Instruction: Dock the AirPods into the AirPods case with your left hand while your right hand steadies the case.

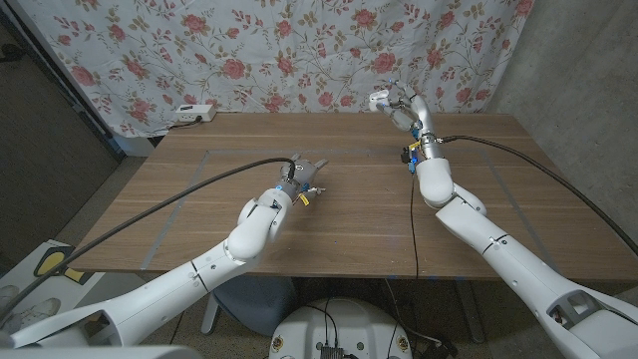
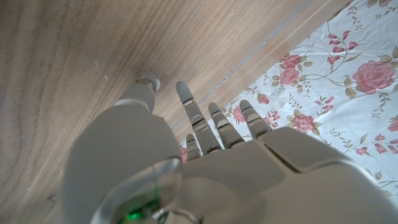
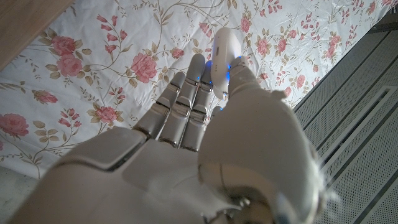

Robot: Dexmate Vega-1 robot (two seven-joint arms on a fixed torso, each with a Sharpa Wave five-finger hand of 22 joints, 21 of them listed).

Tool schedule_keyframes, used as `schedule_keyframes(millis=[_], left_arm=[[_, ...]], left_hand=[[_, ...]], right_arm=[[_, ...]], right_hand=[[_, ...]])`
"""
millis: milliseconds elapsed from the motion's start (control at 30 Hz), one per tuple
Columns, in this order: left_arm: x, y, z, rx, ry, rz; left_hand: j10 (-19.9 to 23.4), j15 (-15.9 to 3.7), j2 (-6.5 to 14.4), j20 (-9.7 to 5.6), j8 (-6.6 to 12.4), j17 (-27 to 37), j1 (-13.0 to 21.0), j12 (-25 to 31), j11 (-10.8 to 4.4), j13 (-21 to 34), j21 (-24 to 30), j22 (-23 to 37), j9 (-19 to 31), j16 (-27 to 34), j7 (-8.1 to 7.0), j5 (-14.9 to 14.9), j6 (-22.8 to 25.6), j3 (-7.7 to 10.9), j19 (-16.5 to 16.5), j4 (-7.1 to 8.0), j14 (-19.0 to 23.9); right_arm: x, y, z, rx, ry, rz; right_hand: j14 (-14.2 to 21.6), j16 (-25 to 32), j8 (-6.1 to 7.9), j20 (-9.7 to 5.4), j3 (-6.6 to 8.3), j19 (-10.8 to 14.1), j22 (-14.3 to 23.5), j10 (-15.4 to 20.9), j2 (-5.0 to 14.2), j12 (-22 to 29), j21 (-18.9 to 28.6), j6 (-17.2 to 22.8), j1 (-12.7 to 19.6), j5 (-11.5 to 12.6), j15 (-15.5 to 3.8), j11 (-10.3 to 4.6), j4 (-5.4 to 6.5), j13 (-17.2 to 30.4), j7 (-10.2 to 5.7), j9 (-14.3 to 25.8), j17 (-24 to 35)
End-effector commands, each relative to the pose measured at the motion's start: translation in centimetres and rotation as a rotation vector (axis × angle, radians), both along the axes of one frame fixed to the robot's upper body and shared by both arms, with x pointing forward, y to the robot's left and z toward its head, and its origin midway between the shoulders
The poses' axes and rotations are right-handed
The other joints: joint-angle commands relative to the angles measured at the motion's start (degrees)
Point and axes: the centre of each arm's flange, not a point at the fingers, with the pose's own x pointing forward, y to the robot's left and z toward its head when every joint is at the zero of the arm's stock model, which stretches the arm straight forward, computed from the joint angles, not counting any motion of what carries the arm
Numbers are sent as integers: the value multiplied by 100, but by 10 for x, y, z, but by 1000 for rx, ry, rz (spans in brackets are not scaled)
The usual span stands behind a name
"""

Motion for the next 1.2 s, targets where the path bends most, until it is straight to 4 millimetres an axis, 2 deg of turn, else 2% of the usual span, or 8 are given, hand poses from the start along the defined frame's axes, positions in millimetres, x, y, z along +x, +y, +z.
schedule_keyframes(millis=[33, 1200], left_arm=[[3, -3, -1, 3, 12, -15], [7, -7, -8, 4, 37, -29]], left_hand=[[-10, -51, 5, 9, 10, 7, 60, 34, 16, 19, 33, -1, 15, 14, 4, 19, 62, -20, 59, -5, 61], [29, -78, 117, -1, 26, 32, 165, 148, 17, 94, 28, 0, 17, 33, -1, 50, 223, -67, 85, 5, 112]], right_arm=[[0, 0, 1, 6, 0, 1], [-1, 1, 1, -1, 2, 4]], right_hand=[[74, 2, 27, 13, -3, -24, 4, 756, 79, 71, 12, 65, 14, 31, -875, -734, -7, 90, -7, 17, 11], [85, -23, 37, 17, -3, -21, 4, 757, 77, 76, 12, 117, 12, 36, -875, -734, -8, 90, -28, 18, 30]])
